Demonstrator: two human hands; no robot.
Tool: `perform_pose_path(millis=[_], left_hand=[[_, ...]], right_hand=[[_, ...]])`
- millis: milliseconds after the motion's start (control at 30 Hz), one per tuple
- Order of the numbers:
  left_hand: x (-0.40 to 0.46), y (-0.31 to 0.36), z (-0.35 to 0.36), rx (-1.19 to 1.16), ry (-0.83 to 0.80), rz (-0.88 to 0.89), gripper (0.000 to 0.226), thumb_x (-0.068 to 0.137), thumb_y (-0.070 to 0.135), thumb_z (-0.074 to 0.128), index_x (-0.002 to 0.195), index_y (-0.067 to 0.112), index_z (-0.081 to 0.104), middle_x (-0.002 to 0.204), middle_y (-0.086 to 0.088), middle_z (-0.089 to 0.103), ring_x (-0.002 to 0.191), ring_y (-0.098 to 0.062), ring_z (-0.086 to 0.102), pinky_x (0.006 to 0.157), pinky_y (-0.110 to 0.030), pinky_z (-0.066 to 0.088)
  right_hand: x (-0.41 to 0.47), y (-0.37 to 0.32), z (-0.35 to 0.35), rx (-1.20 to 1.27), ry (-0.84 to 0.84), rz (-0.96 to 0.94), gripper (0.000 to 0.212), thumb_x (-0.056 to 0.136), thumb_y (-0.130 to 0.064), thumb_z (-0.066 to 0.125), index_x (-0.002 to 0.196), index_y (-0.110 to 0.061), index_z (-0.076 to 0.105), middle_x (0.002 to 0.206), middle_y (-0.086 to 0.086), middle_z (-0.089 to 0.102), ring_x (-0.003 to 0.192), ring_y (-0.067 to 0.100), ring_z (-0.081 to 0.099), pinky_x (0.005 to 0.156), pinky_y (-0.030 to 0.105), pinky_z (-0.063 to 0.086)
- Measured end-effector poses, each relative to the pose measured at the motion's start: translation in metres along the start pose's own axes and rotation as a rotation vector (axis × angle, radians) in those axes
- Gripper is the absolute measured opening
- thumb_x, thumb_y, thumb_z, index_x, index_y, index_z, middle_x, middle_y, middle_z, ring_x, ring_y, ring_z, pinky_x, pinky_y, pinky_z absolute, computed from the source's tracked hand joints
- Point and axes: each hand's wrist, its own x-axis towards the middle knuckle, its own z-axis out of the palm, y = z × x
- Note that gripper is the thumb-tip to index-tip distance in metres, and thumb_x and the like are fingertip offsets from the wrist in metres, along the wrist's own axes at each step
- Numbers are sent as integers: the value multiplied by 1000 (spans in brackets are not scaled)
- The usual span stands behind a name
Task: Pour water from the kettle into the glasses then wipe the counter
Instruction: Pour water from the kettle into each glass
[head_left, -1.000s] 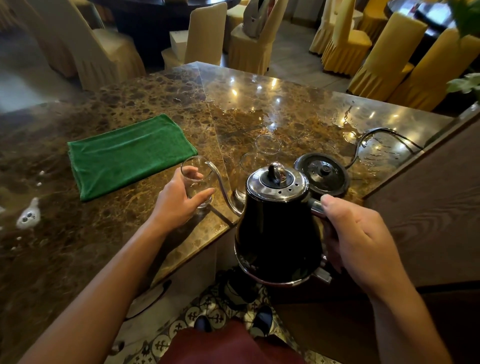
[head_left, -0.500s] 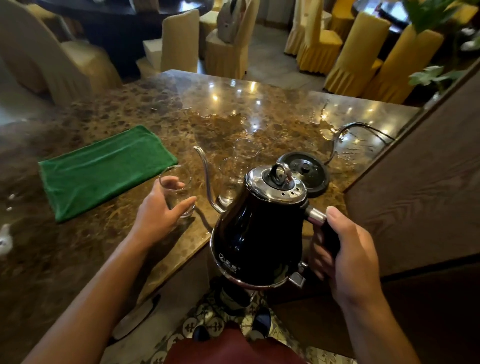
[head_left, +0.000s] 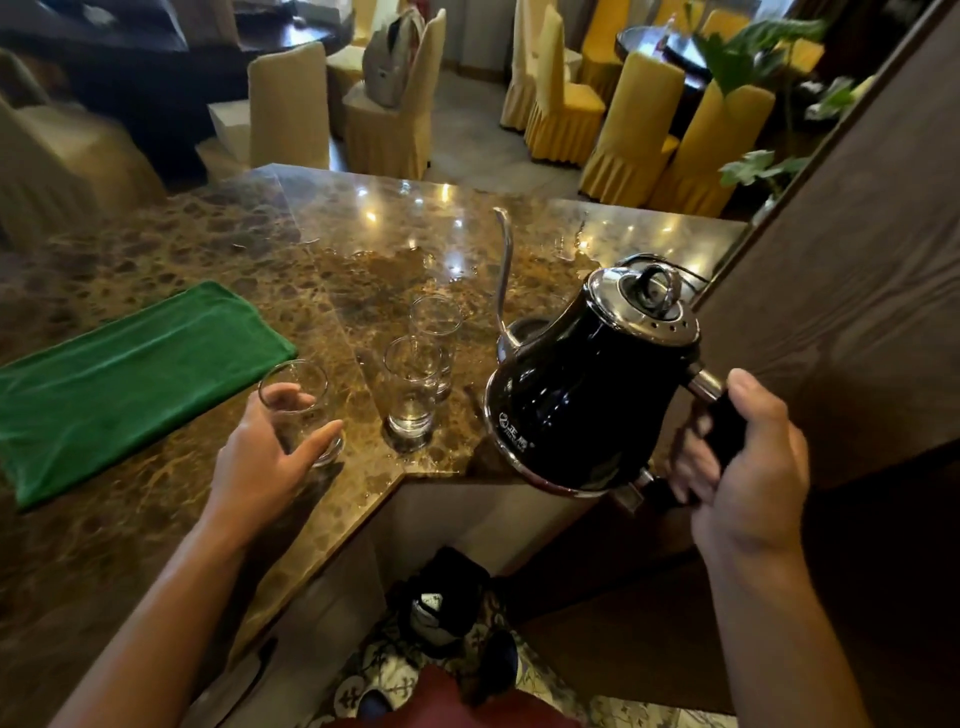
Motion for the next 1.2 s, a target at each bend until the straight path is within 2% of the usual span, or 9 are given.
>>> perform_pose_path(millis=[167, 400, 500, 600, 667, 867, 1033, 1100, 1200], left_hand=[[2, 3, 0, -21, -25, -10, 64, 76, 48, 73, 125, 14, 51, 114, 1, 64, 87, -26, 65, 81, -35, 48], [8, 3, 1, -29, -19, -15, 54, 78, 46, 75, 120, 26, 46, 109, 4, 63, 98, -19, 63, 89, -40, 49], [9, 5, 4, -19, -20, -11, 53, 81, 41, 78, 120, 27, 45, 110, 5, 63, 94, -22, 65, 87, -41, 51], [12, 5, 7, -6, -22, -20, 54, 83, 41, 78, 123, 22, 47, 111, 7, 62, 89, -29, 66, 83, -41, 51], [17, 5, 8, -5, -24, -22, 55, 83, 43, 77, 124, 23, 47, 112, 7, 63, 89, -28, 66, 82, -39, 50], [23, 7, 11, -22, -16, -26, 52, 83, 41, 78, 120, 27, 45, 111, 5, 63, 93, -20, 64, 90, -44, 51], [27, 9, 13, -20, -20, -32, 52, 83, 40, 78, 121, 27, 44, 112, 6, 61, 92, -27, 66, 91, -46, 52], [27, 9, 13, -21, -25, -37, 53, 83, 41, 78, 122, 26, 44, 112, 6, 62, 92, -30, 66, 91, -47, 52], [28, 8, 14, -19, -30, -45, 54, 83, 41, 78, 122, 25, 45, 112, 6, 62, 92, -29, 66, 91, -48, 52]], right_hand=[[23, 10, 10, -38, 53, 0, 42, 101, -34, 55, 62, -20, 50, 47, -1, 38, 39, 15, 32, 40, 25, 24], [80, 24, 37, -19, 64, -66, 41, 102, -36, 55, 65, -17, 48, 48, -2, 37, 40, 17, 29, 41, 30, 23], [108, 38, 46, -62, 73, -127, 47, 98, -39, 58, 67, -5, 48, 53, 11, 35, 45, 23, 27, 46, 43, 19], [130, 51, 50, -116, 96, -206, 58, 95, -38, 59, 70, 12, 45, 60, 20, 39, 51, 33, 29, 45, 45, 19], [143, 57, 51, -143, 112, -224, 59, 94, -39, 59, 71, 14, 45, 62, 19, 41, 53, 33, 32, 46, 45, 21], [165, 69, 53, -178, 181, -196, 46, 90, -43, 62, 65, -5, 54, 61, 17, 43, 54, 32, 35, 48, 42, 27], [168, 85, 49, -188, 166, -182, 50, 92, -41, 60, 69, 3, 53, 62, 18, 42, 54, 31, 33, 47, 40, 27], [168, 87, 48, -230, 147, -182, 46, 92, -42, 59, 69, -3, 52, 62, 16, 41, 53, 28, 33, 47, 40, 28], [173, 81, 48, -365, 145, -183, 47, 94, -44, 56, 57, -19, 42, 58, 13, 40, 53, 29, 35, 49, 50, 35]])
